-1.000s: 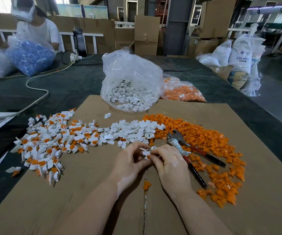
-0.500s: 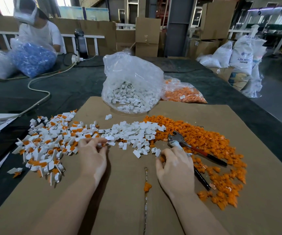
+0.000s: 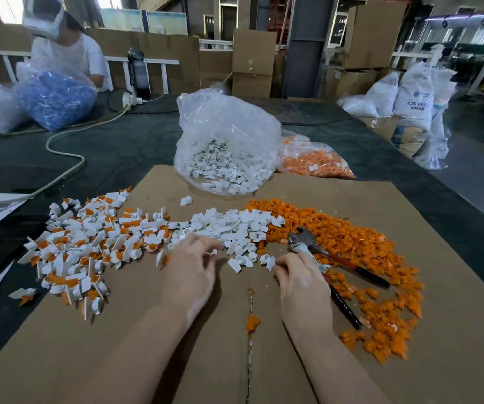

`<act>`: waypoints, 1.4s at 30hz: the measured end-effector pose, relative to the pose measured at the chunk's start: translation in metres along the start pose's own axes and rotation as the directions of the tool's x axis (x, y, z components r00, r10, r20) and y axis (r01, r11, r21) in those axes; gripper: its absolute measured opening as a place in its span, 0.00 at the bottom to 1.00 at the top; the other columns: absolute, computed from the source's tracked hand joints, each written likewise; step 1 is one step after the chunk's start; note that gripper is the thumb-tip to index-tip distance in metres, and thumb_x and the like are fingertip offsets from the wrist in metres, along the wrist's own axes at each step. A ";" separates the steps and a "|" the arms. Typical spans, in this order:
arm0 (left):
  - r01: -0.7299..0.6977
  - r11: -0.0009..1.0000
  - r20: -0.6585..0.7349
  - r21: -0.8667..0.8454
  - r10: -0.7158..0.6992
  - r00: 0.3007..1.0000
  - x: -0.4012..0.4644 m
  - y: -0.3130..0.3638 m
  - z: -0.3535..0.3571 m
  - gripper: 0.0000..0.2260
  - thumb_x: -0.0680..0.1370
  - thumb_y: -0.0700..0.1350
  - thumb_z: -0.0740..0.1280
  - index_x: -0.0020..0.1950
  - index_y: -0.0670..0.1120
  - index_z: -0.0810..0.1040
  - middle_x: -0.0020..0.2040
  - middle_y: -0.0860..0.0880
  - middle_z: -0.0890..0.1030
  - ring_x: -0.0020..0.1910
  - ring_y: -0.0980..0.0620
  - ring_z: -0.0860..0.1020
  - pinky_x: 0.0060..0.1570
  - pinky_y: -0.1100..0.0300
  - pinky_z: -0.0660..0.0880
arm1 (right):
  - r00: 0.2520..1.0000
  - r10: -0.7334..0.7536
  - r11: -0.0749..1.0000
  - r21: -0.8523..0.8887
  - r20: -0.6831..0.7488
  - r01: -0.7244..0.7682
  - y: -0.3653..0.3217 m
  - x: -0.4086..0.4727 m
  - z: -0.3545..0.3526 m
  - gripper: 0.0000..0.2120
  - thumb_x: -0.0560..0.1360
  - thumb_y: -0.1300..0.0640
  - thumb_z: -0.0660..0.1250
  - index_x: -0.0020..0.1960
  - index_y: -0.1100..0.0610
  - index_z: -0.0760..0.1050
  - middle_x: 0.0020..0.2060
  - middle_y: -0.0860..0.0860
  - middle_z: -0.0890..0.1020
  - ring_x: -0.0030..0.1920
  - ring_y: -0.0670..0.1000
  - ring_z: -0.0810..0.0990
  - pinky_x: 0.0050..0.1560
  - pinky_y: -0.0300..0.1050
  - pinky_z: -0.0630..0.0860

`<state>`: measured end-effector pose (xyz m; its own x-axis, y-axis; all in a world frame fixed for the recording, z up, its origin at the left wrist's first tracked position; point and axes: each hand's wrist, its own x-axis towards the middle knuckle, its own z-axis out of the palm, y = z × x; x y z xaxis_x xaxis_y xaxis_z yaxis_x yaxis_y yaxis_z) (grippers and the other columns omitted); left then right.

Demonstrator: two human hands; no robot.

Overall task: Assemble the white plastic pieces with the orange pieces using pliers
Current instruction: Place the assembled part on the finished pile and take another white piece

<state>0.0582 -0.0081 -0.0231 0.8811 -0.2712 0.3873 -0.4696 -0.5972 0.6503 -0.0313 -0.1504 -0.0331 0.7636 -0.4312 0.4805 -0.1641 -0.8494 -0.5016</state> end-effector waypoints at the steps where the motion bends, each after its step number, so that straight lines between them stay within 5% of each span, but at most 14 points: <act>1: -0.059 0.998 0.057 0.008 0.059 0.997 -0.002 0.006 0.006 0.10 0.76 0.38 0.66 0.54 0.47 0.80 0.47 0.55 0.73 0.51 0.54 0.73 0.54 0.64 0.69 | 0.999 -0.010 1.000 0.012 -0.036 0.010 -0.001 0.000 -0.001 0.02 0.73 0.63 0.69 0.43 0.62 0.78 0.40 0.54 0.79 0.41 0.53 0.78 0.39 0.49 0.77; 4: -0.235 0.972 0.182 0.022 0.227 0.957 -0.006 0.022 0.023 0.14 0.79 0.41 0.62 0.64 0.50 0.76 0.56 0.54 0.75 0.58 0.55 0.69 0.52 0.74 0.57 | 0.996 -0.026 0.999 0.017 -0.087 0.028 -0.003 -0.001 -0.004 0.04 0.72 0.62 0.71 0.42 0.61 0.77 0.38 0.53 0.79 0.39 0.52 0.77 0.35 0.48 0.77; 7: -0.384 0.917 0.298 0.111 0.338 0.893 -0.006 0.030 0.036 0.17 0.81 0.45 0.58 0.70 0.54 0.69 0.68 0.55 0.70 0.63 0.54 0.64 0.57 0.72 0.54 | 0.995 -0.027 0.999 0.039 -0.099 0.031 -0.005 -0.001 -0.007 0.06 0.72 0.60 0.71 0.42 0.61 0.76 0.36 0.52 0.79 0.36 0.50 0.78 0.34 0.46 0.77; 9: -0.407 0.904 0.318 0.129 0.351 0.881 -0.006 0.029 0.039 0.14 0.81 0.46 0.58 0.66 0.54 0.73 0.66 0.57 0.72 0.59 0.54 0.66 0.55 0.69 0.57 | 0.994 -0.031 0.996 0.083 -0.100 0.040 -0.006 -0.002 -0.008 0.06 0.72 0.59 0.71 0.41 0.61 0.76 0.35 0.51 0.79 0.35 0.48 0.77 0.33 0.44 0.76; 12: -0.314 0.947 0.241 0.070 0.290 0.926 -0.007 0.027 0.037 0.09 0.80 0.46 0.61 0.57 0.50 0.78 0.55 0.53 0.77 0.55 0.53 0.70 0.49 0.68 0.62 | 0.999 -0.007 0.988 0.153 -0.037 0.013 -0.003 -0.001 -0.008 0.07 0.72 0.56 0.71 0.42 0.60 0.78 0.36 0.50 0.78 0.35 0.47 0.75 0.35 0.40 0.74; 17: -0.243 0.970 0.274 0.008 0.231 0.934 -0.010 0.023 0.034 0.16 0.80 0.46 0.61 0.69 0.49 0.70 0.51 0.51 0.71 0.53 0.54 0.70 0.49 0.71 0.62 | 1.000 -0.016 0.976 0.216 0.000 0.016 0.000 0.000 -0.007 0.08 0.75 0.60 0.67 0.52 0.59 0.82 0.42 0.50 0.79 0.42 0.44 0.76 0.45 0.28 0.69; 21: -0.208 0.978 0.285 -0.030 0.208 0.936 -0.012 0.024 0.032 0.12 0.79 0.42 0.62 0.62 0.47 0.75 0.47 0.54 0.65 0.49 0.56 0.69 0.48 0.73 0.62 | 0.999 -0.042 0.980 0.193 0.020 0.037 0.000 0.002 -0.005 0.13 0.76 0.65 0.64 0.60 0.59 0.78 0.46 0.51 0.78 0.46 0.45 0.76 0.48 0.33 0.72; 25: -0.082 0.988 0.245 -0.132 0.113 0.963 -0.011 0.024 0.027 0.05 0.75 0.41 0.68 0.47 0.50 0.75 0.44 0.57 0.68 0.41 0.62 0.70 0.41 0.77 0.65 | 0.998 0.044 0.957 0.283 0.043 -0.054 0.001 0.001 -0.006 0.12 0.76 0.65 0.64 0.58 0.57 0.78 0.49 0.47 0.80 0.50 0.44 0.77 0.54 0.39 0.74; 29: 0.088 0.968 0.221 -0.234 -0.035 0.975 -0.011 0.023 0.022 0.08 0.74 0.44 0.70 0.40 0.54 0.73 0.43 0.55 0.75 0.42 0.58 0.73 0.40 0.72 0.67 | 0.990 0.098 0.929 0.348 0.097 -0.126 0.002 0.000 -0.007 0.04 0.74 0.59 0.69 0.44 0.51 0.78 0.37 0.41 0.80 0.40 0.39 0.78 0.41 0.32 0.74; 33: 0.177 0.931 0.244 -0.319 -0.100 0.965 -0.010 0.023 0.018 0.07 0.75 0.42 0.68 0.49 0.54 0.79 0.54 0.46 0.78 0.57 0.47 0.74 0.58 0.59 0.71 | 0.994 0.053 0.944 0.321 0.093 -0.081 0.002 0.000 -0.006 0.02 0.74 0.58 0.69 0.43 0.55 0.80 0.35 0.44 0.80 0.39 0.42 0.77 0.40 0.37 0.74; 37: 0.242 0.865 0.268 -0.440 -0.131 0.954 -0.011 0.026 0.014 0.09 0.74 0.41 0.70 0.42 0.57 0.77 0.43 0.51 0.82 0.47 0.51 0.80 0.49 0.62 0.74 | 0.996 0.012 0.956 0.290 0.089 -0.038 0.002 -0.001 -0.006 0.03 0.75 0.56 0.68 0.43 0.55 0.79 0.35 0.44 0.79 0.38 0.41 0.76 0.38 0.36 0.72; 42: 0.270 0.838 0.257 -0.475 -0.162 0.953 -0.011 0.026 0.014 0.03 0.74 0.42 0.70 0.46 0.48 0.81 0.38 0.54 0.80 0.38 0.62 0.76 0.37 0.76 0.69 | 0.998 -0.016 0.959 0.285 0.057 -0.001 0.001 0.000 -0.006 0.05 0.75 0.55 0.68 0.41 0.55 0.78 0.31 0.42 0.76 0.33 0.41 0.73 0.33 0.36 0.69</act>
<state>0.0372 -0.0312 -0.0197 0.9297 -0.3556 0.0961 -0.1815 -0.2153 0.9595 -0.0358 -0.1531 -0.0295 0.8005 -0.3999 0.4465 0.0197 -0.7270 -0.6864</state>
